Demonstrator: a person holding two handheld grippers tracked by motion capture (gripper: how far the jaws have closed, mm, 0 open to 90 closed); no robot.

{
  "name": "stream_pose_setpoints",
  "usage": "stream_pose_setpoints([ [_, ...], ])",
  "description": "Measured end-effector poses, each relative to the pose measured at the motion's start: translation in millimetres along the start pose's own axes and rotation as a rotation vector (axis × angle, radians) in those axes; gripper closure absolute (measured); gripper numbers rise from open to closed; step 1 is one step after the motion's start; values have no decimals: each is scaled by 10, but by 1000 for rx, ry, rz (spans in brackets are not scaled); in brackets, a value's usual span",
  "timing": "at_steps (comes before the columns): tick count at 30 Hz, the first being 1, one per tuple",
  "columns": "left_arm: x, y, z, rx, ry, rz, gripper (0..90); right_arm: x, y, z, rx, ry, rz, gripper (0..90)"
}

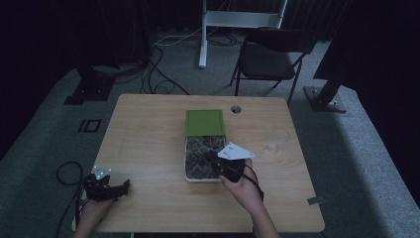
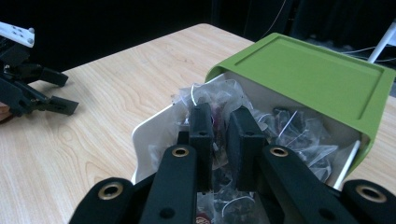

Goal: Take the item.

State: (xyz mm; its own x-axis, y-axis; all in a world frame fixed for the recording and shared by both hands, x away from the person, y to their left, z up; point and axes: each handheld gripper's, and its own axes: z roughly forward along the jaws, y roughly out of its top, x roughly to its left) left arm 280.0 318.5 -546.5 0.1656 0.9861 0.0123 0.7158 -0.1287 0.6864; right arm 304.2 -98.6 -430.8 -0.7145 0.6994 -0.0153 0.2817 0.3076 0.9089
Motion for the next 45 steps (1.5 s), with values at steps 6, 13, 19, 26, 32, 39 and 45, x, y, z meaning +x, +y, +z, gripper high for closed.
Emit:
stream_pose_setpoints([
  [6,-1,0,1,-2,0,-2,22,-25,25,-23,-11,-2,6,815],
  [13,-1,0,1,-2,0,-2,22,-63,27,-46,-25,-13,16,814],
  [19,-1,0,0,0,0,-1,22,-106,37,-69,-27,-16,29,814],
  [26,-3,0,1,-2,0,-3,22,-174,29,-114,-24,-32,35,814],
  [32,-2,0,2,-2,0,-3,22,-231,21,-160,-28,-45,44,814],
  [39,-2,0,1,-2,0,-3,22,-299,4,-232,-40,-67,55,814],
  [45,-2,0,1,-2,1,-2,22,-412,-28,-340,-46,-97,70,814],
])
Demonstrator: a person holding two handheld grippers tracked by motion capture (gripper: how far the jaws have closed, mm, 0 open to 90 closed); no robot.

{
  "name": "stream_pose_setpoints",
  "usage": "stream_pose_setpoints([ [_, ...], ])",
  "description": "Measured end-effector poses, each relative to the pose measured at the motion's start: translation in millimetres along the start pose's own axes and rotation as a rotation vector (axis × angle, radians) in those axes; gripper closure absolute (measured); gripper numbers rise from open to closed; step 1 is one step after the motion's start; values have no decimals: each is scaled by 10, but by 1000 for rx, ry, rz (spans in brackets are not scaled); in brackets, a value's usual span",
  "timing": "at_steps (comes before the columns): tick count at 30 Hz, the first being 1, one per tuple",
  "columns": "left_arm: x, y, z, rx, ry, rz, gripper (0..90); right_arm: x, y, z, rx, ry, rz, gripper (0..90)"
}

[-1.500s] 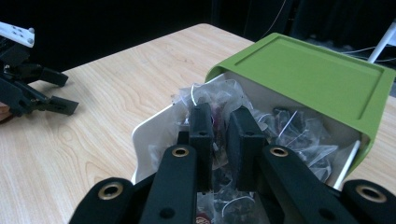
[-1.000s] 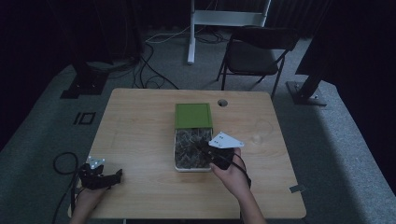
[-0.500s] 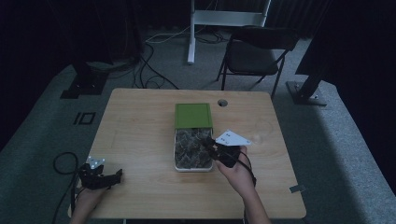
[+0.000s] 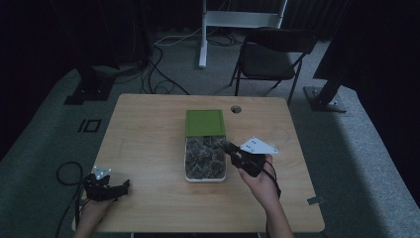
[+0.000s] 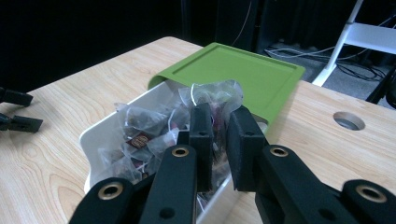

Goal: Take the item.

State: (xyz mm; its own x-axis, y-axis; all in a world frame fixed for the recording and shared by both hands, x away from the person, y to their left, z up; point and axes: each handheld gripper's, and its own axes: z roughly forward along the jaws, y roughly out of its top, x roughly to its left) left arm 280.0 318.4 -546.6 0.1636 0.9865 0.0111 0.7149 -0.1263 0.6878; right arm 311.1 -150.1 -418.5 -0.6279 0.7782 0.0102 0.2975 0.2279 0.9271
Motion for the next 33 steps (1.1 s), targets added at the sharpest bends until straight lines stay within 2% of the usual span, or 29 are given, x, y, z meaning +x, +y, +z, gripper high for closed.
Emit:
stream_pose_setpoints([
  [12,-1,0,1,-1,0,-2,22,-226,-40,-164,-14,-59,29,814],
  [29,-1,0,1,-1,0,-1,22,-716,-123,-509,-52,-204,99,814],
  [33,0,0,0,0,0,0,22,-785,-158,-556,-54,-234,109,813],
])
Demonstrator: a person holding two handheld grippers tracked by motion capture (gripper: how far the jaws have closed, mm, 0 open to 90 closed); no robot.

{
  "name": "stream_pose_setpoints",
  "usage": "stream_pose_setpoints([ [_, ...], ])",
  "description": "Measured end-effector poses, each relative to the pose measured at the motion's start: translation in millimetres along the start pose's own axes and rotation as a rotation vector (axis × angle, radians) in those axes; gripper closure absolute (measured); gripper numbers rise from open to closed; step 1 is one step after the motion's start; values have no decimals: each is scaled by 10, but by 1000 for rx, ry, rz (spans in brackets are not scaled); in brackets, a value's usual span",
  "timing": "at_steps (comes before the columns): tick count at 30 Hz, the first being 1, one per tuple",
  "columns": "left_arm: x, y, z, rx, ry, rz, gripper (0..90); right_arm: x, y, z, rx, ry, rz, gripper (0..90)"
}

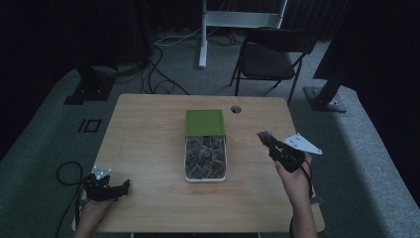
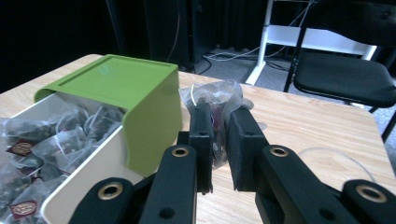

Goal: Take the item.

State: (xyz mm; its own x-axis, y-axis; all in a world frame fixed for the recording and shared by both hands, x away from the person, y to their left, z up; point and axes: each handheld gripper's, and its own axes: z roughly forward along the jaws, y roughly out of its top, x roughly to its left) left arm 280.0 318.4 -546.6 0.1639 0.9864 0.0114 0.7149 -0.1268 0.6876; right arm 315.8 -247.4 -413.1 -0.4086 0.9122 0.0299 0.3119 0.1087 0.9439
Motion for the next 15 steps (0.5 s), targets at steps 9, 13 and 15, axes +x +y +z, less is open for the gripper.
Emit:
stream_pose_setpoints([
  [9,-1,0,1,-1,0,-2,22,-186,-28,-10,8,-70,8,813],
  [13,-1,0,1,-1,0,-2,22,-275,-5,-13,3,-94,21,812],
  [15,0,0,0,-1,0,0,22,-297,1,-15,2,-100,24,812],
])
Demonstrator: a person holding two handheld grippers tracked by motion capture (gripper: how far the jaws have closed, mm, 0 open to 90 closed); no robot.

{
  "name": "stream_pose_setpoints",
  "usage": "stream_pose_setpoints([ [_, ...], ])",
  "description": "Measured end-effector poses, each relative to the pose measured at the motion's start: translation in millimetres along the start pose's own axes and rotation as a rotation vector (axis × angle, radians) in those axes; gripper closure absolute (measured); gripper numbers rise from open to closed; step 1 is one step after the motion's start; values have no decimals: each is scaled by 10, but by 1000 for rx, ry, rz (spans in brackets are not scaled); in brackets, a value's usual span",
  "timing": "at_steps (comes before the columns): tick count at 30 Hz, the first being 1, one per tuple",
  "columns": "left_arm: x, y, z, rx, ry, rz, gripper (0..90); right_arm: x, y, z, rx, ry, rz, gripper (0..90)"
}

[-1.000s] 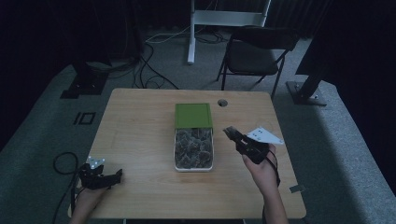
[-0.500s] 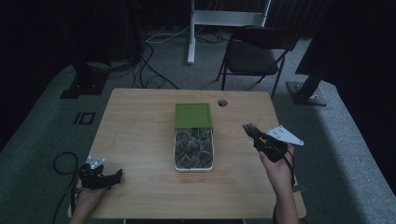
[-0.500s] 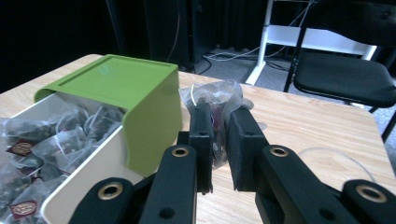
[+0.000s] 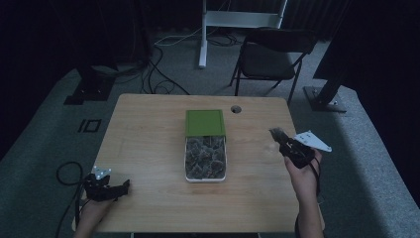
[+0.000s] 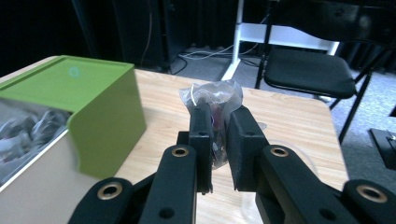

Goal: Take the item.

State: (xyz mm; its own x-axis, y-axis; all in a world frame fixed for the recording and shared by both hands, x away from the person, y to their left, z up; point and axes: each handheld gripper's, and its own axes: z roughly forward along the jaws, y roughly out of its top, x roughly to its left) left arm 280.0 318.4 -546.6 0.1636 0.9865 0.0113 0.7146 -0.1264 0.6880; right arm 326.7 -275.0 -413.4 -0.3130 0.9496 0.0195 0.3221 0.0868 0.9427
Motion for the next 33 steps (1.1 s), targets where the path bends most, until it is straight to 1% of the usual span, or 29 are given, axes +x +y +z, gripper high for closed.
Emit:
stream_pose_setpoints([
  [1,-1,0,1,-1,0,-1,22,-49,14,6,2,-13,5,812],
  [10,-1,0,1,-1,0,-1,22,-206,17,60,21,-46,28,812],
  [11,-1,0,1,-1,0,-1,22,-206,17,60,21,-46,28,812],
  [12,0,0,0,0,0,0,22,-247,14,74,21,-57,39,811],
  [17,0,0,0,0,0,0,22,-316,8,103,30,-75,51,812],
  [26,-1,0,1,-1,0,-1,22,-415,-26,205,63,-81,79,812],
  [33,-1,0,0,-1,0,-1,22,-467,-31,308,100,-83,87,812],
])
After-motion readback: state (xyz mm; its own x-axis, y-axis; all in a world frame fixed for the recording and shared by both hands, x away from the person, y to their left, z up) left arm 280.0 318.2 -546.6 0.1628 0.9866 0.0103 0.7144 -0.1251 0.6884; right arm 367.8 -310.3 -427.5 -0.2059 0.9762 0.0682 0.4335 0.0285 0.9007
